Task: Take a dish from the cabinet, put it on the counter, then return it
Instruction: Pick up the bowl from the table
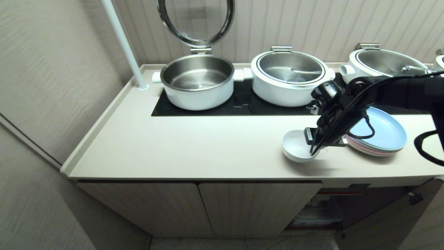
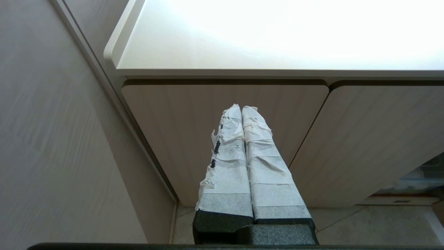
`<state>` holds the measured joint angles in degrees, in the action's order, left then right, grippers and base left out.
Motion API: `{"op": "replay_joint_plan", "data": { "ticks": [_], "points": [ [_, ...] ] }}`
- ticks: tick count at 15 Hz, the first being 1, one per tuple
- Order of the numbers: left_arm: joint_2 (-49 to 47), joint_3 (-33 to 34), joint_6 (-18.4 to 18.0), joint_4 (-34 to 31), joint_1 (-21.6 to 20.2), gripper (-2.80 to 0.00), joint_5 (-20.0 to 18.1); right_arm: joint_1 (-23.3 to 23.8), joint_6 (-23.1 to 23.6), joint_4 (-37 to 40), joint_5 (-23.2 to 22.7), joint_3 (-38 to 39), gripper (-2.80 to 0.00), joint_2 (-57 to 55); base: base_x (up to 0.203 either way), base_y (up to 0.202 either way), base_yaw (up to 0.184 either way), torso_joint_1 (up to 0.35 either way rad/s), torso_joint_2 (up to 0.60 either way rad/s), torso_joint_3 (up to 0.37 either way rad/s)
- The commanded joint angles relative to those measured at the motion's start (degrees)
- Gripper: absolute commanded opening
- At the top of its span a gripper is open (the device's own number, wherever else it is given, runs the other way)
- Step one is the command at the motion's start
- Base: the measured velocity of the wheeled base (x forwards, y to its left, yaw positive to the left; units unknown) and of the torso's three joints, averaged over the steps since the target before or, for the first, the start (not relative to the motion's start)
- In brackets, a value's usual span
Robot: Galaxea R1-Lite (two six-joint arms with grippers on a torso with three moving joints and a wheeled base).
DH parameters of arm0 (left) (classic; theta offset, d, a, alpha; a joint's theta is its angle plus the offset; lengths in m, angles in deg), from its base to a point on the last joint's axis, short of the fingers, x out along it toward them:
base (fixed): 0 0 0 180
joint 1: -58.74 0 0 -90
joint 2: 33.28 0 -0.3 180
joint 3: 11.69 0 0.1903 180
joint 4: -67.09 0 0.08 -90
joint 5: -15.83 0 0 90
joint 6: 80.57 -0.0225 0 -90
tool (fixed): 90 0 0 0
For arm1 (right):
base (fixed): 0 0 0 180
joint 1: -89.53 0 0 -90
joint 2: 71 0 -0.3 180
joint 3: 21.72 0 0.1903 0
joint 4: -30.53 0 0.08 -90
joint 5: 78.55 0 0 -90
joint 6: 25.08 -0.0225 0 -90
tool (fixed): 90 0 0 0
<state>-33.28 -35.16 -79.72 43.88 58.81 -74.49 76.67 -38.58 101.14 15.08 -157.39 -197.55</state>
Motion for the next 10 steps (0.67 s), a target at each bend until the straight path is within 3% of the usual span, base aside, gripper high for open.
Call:
{"op": "replay_joint_plan", "data": {
  "ticks": [1,10],
  "points": [
    [0.00,0.01,0.03,0.02,0.01,-2.80,-0.04,-0.50,-1.44,0.31,-0.03,-0.02,-2.80,0.25,0.000,0.000,0.000,0.000,0.00,0.000],
    [0.00,0.01,0.03,0.02,-0.07,-2.80,-0.04,-1.11,-9.94,1.00,-0.29,0.33,-2.80,2.97,0.000,0.000,0.000,0.000,0.00,0.000]
  ]
}}
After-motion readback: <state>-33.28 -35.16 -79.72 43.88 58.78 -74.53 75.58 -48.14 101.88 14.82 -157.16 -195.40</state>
